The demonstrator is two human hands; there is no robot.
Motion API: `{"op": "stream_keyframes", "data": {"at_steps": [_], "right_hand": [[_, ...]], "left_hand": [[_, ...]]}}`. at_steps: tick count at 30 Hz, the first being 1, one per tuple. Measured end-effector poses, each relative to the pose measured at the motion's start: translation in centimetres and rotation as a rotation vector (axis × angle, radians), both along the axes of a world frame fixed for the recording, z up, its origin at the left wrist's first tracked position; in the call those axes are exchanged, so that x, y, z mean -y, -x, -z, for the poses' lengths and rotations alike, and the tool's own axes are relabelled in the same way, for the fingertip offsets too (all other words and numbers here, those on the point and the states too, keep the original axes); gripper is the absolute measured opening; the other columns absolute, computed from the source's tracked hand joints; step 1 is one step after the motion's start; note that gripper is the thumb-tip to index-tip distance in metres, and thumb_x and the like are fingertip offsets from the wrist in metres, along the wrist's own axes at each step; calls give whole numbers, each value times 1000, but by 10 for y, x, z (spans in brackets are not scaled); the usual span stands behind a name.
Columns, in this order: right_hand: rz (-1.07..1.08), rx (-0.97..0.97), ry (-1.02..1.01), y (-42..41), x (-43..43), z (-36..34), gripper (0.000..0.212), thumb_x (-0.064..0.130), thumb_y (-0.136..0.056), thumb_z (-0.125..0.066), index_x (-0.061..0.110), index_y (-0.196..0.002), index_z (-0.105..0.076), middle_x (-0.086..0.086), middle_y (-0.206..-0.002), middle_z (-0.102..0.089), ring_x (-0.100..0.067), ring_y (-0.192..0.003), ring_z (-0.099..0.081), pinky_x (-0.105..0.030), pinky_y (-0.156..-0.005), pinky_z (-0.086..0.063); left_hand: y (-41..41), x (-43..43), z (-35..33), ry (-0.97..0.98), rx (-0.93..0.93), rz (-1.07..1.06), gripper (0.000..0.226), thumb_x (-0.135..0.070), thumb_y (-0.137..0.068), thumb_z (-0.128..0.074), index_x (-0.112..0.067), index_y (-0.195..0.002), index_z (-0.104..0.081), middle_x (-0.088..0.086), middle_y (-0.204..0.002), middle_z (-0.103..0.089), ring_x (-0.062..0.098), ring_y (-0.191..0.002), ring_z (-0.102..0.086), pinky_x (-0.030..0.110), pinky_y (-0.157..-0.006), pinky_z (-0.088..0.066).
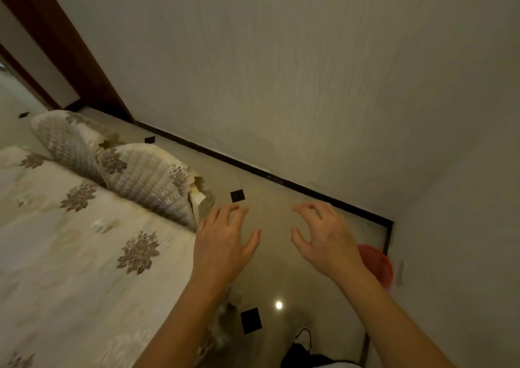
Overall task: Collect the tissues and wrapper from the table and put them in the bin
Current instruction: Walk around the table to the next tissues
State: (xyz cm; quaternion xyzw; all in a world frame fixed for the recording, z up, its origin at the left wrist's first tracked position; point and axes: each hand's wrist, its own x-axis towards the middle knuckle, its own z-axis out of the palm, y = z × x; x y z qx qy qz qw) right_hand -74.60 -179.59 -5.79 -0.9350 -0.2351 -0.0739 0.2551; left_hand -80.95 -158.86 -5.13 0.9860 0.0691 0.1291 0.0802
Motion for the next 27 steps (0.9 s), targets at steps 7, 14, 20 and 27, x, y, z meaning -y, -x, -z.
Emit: {"op": "stream_keyframes", "data": {"at_steps": [7, 14, 20, 27], "right_hand": [[-60, -13, 5, -82, -3, 0, 40, 33, -84, -65, 18, -121, -63, -4, -115, -63, -20, -104, -60, -39, -84, -53], [-145, -35, 44, -161, -29, 6, 42, 33, -86, -65, 16, -124, -62, -5, -117, -61, -21, -108, -56, -39, -89, -51], [-203, -7, 93, -256, -74, 6, 43, 32, -85, -66, 16, -125, -62, -6, -118, -62, -23, -108, -57, -41, -88, -50], [-277, 47, 144, -380, -149, -3, 41, 32, -84, -65, 16, -122, -64, -6, -113, -64, -23, -105, -59, -39, -85, -51]], "left_hand": [[-70, 4, 2, -20, -20, -35, 53, -58, -88, -45, -24, -126, -58, 0, -125, -62, 19, -115, -54, 37, -93, -46], [-142, -17, 6, -20, -65, -43, 56, -59, -89, -43, -22, -129, -58, 1, -127, -60, 19, -116, -52, 39, -93, -47], [-231, -63, 14, -3, 4, -98, 53, -57, -89, -46, -22, -127, -58, 0, -126, -60, 19, -114, -55, 39, -93, -48], [-337, -137, 15, 45, 72, -209, 51, -54, -88, -48, -20, -124, -59, 2, -124, -62, 20, -114, -55, 38, -94, -46]]}}
